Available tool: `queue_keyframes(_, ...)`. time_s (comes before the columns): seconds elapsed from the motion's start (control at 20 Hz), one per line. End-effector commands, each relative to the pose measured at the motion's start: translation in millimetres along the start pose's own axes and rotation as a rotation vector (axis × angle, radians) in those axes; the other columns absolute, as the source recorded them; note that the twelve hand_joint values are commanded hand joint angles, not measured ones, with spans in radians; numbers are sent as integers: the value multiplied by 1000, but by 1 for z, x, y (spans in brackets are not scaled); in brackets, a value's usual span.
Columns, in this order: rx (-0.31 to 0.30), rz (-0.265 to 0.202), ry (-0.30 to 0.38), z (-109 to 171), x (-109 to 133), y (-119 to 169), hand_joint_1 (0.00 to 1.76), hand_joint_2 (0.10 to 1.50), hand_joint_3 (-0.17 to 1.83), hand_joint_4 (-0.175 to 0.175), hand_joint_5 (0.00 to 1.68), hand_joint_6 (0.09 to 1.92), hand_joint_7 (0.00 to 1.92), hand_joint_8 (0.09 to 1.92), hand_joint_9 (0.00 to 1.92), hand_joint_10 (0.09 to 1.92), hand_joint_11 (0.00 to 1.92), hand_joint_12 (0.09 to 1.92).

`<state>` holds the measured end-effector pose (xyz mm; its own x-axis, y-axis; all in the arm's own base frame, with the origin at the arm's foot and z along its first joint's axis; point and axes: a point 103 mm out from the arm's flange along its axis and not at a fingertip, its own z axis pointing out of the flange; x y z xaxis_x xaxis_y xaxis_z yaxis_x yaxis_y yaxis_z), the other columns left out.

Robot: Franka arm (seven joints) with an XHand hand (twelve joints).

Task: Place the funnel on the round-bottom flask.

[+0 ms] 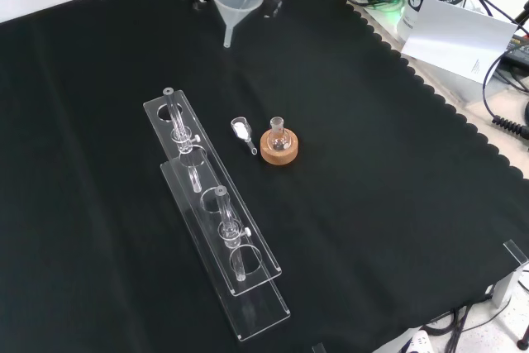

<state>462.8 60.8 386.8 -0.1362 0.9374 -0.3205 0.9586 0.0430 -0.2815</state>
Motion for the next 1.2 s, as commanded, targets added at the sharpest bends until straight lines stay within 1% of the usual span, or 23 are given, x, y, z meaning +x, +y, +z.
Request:
queue_keyframes(0.05,17,4,10,21,25,-25,788,711,495,-22,587,911,190,736,709,678,176,1411)
queue_keyframes(0.15,28,1,10,29,31,-27,788,710,497,-22,587,911,189,736,708,678,175,1411)
queue_keyframes(0.3,52,-16,16,44,40,-28,787,710,499,-22,588,910,189,737,707,679,175,1412)
queue_keyframes(0.45,66,-30,21,60,51,-23,787,710,501,-23,586,909,190,737,707,680,187,1414)
queue_keyframes(0.65,87,-48,19,78,61,-14,788,708,507,-33,565,906,203,742,707,683,224,1396)
queue_keyframes(0.85,106,-53,20,91,66,-6,791,708,509,-41,545,902,213,745,708,684,238,1392)
queue_keyframes(1.0,124,-73,21,99,73,-2,793,708,511,-43,537,902,220,747,708,685,243,1390)
queue_keyframes(1.2,128,-78,25,103,79,1,794,708,514,-45,528,901,227,748,709,685,247,1387)
